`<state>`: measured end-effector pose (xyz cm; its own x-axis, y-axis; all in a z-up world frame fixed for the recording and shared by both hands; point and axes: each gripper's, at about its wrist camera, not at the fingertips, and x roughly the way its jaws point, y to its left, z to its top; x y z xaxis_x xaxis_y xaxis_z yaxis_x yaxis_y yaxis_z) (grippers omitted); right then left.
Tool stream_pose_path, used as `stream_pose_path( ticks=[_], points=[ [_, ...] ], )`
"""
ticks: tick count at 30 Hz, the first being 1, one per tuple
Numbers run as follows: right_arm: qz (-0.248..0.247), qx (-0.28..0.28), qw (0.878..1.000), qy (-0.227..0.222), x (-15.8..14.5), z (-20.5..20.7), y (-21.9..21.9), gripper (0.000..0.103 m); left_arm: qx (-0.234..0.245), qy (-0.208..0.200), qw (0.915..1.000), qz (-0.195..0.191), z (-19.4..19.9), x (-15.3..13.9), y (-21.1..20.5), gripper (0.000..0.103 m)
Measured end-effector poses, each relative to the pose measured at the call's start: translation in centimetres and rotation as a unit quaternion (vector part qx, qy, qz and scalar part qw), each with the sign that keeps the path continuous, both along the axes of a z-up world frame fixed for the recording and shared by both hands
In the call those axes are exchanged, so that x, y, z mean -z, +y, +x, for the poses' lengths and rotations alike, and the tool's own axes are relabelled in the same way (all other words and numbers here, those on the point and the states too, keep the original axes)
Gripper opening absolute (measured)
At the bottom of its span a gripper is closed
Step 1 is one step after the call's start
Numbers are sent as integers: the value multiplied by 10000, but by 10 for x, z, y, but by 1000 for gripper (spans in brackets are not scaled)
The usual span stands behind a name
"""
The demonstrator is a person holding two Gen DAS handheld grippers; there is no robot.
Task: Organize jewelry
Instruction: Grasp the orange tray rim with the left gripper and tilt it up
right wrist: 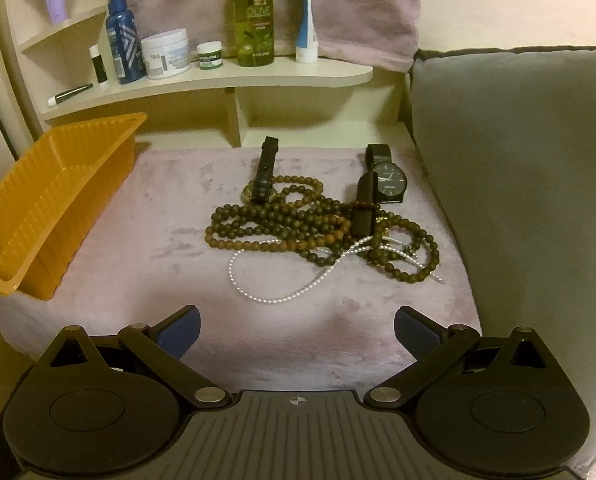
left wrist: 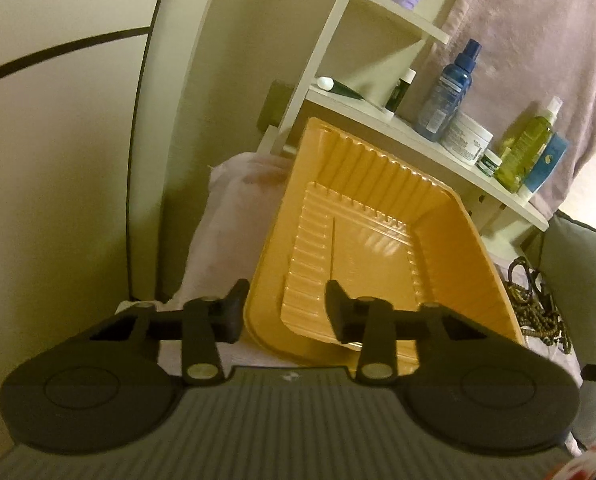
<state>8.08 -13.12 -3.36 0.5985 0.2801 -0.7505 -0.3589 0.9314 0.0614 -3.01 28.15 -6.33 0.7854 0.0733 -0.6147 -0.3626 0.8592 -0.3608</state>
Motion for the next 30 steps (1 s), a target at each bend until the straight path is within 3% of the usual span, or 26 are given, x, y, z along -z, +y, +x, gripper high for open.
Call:
stream_pose_path(
  ticks=[5,9,18,26,28,30],
  points=[
    [-4,-46,10000,36,2,1,5,103,-28,-78,9999,-95,0,4,2,29],
    [-15,-46,10000,56,4,1,6,103,-25,-49,10000,-67,2,4,1,14],
    [71,57,9999,40,9,5,-1,102,-134,13,9979,631,1,-23,-24,8],
    [195,312,9981,-496,18,19,-23,102,-231,187,9861,1632,8,-52,-75,7],
    [208,347,9975,-585,22,24,-29,99,-284,244,9824,1831,10,-56,-88,7],
    [230,360,9972,-613,27,30,-33,82,-337,290,9800,1937,12,-59,-98,7]
  ],
)
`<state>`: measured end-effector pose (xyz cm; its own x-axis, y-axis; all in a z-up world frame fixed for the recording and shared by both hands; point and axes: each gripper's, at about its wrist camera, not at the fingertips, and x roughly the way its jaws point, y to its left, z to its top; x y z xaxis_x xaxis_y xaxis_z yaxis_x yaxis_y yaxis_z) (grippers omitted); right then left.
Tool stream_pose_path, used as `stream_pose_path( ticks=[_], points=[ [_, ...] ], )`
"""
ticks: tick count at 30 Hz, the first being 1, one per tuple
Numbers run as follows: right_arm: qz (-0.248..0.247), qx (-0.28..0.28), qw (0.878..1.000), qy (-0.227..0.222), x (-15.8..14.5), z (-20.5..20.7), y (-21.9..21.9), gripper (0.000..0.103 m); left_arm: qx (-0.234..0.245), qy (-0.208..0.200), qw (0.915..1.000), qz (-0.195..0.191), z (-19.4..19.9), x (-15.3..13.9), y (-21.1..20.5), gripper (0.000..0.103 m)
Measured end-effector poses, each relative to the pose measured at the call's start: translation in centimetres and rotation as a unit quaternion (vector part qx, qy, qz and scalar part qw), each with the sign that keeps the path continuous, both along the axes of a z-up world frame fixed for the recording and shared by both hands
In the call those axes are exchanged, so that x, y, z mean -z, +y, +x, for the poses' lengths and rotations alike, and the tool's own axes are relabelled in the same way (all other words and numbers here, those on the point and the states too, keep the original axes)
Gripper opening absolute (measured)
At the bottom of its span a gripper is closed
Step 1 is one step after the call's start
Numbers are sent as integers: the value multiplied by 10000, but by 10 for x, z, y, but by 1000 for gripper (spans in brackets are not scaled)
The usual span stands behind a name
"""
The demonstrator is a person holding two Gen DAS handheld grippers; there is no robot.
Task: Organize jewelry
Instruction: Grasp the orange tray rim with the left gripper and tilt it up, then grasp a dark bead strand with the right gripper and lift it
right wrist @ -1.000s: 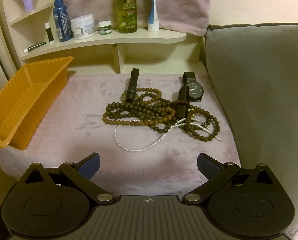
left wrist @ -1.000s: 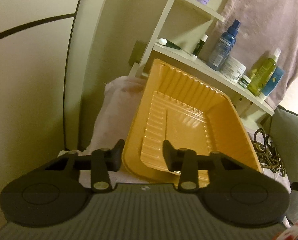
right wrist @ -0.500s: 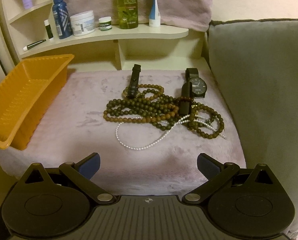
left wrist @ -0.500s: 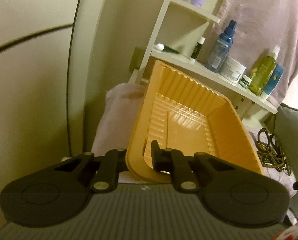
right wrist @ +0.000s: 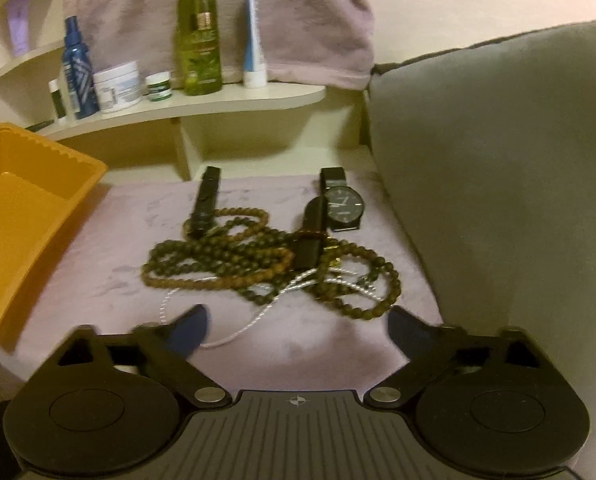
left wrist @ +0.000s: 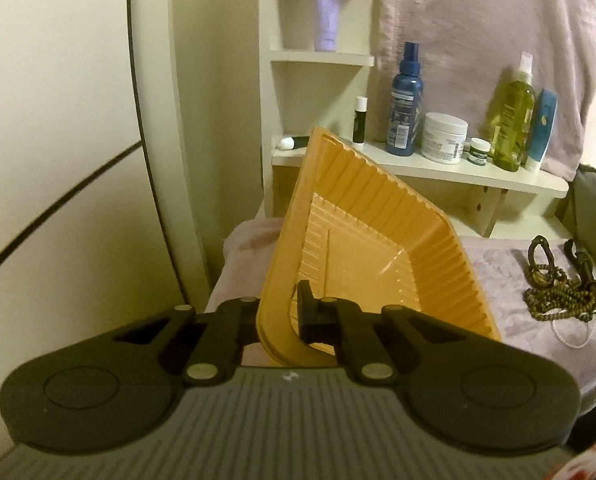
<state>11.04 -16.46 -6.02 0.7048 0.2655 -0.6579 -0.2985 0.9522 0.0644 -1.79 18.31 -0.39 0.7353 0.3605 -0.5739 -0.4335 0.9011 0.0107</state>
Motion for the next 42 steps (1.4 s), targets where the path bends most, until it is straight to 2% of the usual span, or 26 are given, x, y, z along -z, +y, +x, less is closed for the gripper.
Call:
stream_pose_path(
  ticks=[5,7,9,15,18,25,33,37,42],
  points=[
    [-40,-49,9997,-241,6,13,-9,62,-31,79,9996,257,6,-10,-20,7],
    [-54,-84,9995,-305,6,20,-12,45,-6,110,9993,347,7,-13,-26,7],
    [-131,-126,9992,-366,6,28,-15,36,2,120,9991,398,8,-16,-30,7],
    [-52,-318,9992,-219,15,47,-16,19,-2,166,9987,473,11,-19,-35,7],
    [-52,-375,9989,-267,15,48,-16,7,-18,185,9987,476,11,-20,-36,7],
    [-6,-221,9979,-611,-1,36,-25,6,23,192,9984,537,11,-19,-38,7],
    [303,-368,9917,-1193,-44,21,-12,6,45,164,9986,497,10,-18,-37,7],
    [617,-667,9871,-1314,-62,13,7,6,47,162,9987,479,9,-17,-36,7],
    [967,-1464,9769,-1220,-64,-3,55,6,36,149,9988,464,9,-17,-36,7]
  ],
)
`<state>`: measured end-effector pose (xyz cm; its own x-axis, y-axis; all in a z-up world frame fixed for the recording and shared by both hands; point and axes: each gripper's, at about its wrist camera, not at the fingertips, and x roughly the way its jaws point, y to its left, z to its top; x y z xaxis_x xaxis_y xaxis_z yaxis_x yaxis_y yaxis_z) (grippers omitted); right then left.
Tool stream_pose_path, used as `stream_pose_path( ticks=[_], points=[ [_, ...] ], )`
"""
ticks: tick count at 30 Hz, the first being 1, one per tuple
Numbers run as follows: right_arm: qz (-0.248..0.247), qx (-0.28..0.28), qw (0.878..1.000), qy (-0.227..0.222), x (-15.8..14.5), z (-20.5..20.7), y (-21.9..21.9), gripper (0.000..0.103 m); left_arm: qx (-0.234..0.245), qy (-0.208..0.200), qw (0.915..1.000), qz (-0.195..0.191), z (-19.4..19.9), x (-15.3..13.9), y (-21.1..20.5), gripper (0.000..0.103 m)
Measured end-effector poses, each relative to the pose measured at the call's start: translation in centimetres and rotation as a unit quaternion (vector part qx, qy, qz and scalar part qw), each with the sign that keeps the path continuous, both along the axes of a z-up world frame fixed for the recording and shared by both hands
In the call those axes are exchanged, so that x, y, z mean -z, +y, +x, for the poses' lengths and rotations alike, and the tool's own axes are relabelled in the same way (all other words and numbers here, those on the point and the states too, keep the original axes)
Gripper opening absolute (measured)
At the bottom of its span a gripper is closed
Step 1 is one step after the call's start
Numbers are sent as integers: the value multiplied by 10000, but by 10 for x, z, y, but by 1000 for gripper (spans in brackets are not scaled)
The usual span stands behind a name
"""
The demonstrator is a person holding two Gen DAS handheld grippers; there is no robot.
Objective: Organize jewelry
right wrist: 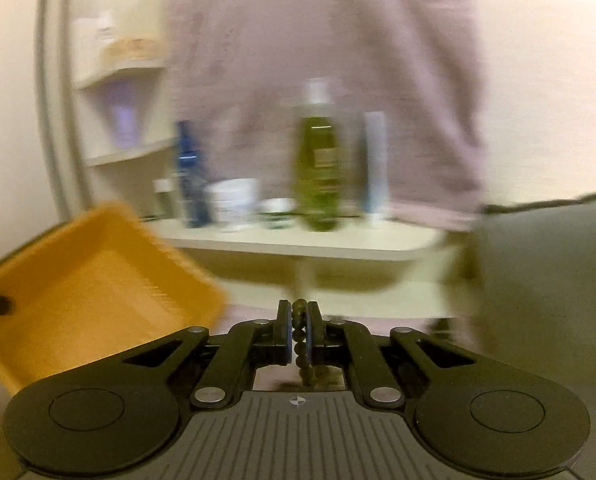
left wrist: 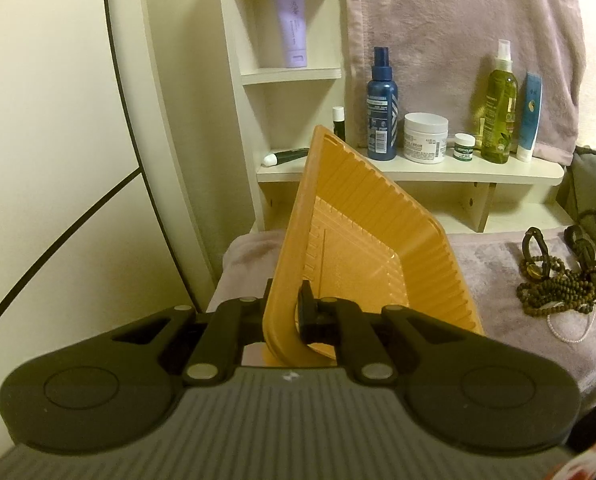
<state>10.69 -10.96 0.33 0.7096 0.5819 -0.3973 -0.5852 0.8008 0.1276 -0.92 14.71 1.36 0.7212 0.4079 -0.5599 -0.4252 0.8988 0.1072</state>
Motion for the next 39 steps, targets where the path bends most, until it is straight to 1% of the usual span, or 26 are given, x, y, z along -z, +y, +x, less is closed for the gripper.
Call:
stream_pose_path(
  ticks=[4,8,9,13,16,20,22,23,24,25,26,27,34,36,39],
  points=[
    [177,-724,9971,132,4,-13,44,6,-18,-11,10000,-44,-1,0,1,7],
    [117,-1381,9903,117,14,-23,87,6,-43,-21,9999,-106,-2,0,4,7],
    [77,-1475,9890,119,17,-25,94,6,-43,-22,9999,-113,-2,0,5,7],
    [-93,-1694,9851,271,32,-25,119,6,-50,-26,9999,-131,-2,0,6,7],
    [-137,-1810,9821,506,44,-22,129,6,-62,-27,9999,-143,-2,0,6,7],
    [-39,-1917,9776,869,53,-22,132,7,-67,-44,9998,-167,-2,1,7,7],
    [45,-2006,9746,992,54,-24,130,9,-67,-40,9998,-163,-2,0,7,7],
    [66,-1974,9755,974,53,-26,127,11,-69,-43,9998,-168,-2,0,7,7],
    [86,-1918,9768,950,53,-27,123,22,-73,-42,9998,-172,-2,0,7,7],
    [121,-1862,9778,958,51,-27,120,28,-73,-42,9998,-172,-2,0,7,7],
    [189,-1774,9790,984,51,-26,114,46,-68,-43,9998,-167,-2,0,7,7],
    [254,-1682,9804,997,50,-24,109,55,-67,-43,9998,-163,-2,0,7,7],
    [409,-1161,9877,964,47,-17,69,56,-66,-36,9999,-151,-2,0,7,7],
    [370,-864,9913,921,48,-16,54,56,-70,-35,9998,-158,-2,-1,7,7],
    [171,-272,9961,827,53,-10,32,56,-63,-36,9999,-147,-2,-1,7,7]
  ],
)
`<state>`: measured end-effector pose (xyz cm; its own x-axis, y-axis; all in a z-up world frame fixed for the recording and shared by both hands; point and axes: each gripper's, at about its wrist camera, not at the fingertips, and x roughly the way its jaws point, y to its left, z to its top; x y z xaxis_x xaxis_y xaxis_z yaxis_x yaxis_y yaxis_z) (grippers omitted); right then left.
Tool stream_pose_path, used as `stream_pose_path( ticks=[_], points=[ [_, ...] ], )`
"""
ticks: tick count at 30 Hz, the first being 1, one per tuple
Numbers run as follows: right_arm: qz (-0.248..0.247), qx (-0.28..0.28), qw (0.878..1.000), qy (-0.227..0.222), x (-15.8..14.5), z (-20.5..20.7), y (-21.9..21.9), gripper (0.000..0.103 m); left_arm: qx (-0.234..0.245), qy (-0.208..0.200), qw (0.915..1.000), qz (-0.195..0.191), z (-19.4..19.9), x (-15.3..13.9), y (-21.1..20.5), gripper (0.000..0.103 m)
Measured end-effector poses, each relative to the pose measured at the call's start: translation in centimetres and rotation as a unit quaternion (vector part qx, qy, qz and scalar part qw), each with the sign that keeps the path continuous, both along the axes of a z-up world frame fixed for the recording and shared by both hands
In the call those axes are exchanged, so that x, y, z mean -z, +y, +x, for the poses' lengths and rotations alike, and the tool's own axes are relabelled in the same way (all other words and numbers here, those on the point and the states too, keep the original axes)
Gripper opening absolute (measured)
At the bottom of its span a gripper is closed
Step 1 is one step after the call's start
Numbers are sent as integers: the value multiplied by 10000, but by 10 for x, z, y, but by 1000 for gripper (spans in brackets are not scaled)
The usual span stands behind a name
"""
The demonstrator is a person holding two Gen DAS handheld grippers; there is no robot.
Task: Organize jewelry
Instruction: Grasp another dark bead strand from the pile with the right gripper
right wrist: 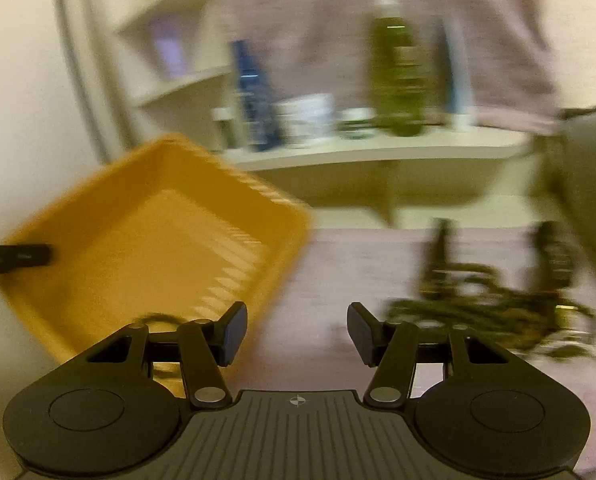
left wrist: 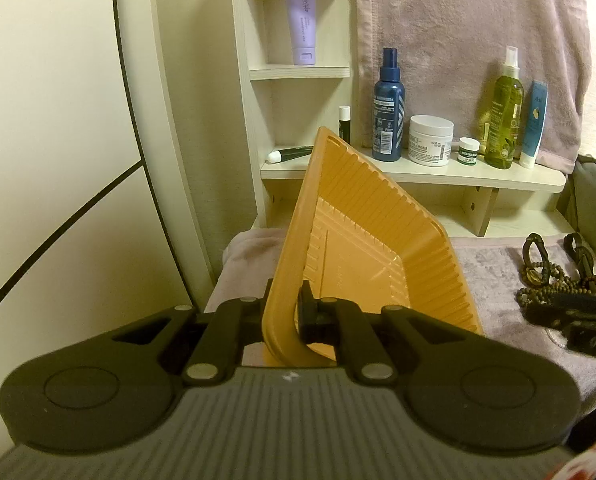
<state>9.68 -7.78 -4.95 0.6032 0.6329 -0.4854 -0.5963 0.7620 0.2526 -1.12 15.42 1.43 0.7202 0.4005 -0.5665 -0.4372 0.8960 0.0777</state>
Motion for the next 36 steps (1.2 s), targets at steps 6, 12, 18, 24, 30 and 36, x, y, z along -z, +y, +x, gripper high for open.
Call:
stream_pose_path(
  ticks=[6,12,18,24,30,36],
  points=[
    [-499,1131,9923,-88,13,26,-47,54,-7,1,10000,-3,0,0,0,7],
    [-808,1480,9857,34,23,46,-65,31,-8,7,10000,4,0,0,-1,7],
    [-929,1582,9829,119,30,57,-64,25,-16,14,10000,6,0,0,-1,7],
    [-918,1728,9805,202,29,59,-63,25,-15,23,10000,6,1,0,-1,7],
    [-619,1817,9799,547,32,63,-66,25,-36,24,10000,11,1,1,-1,7],
    [-400,1911,9773,820,34,62,-72,25,-49,21,10000,3,0,2,-1,7]
  ],
)
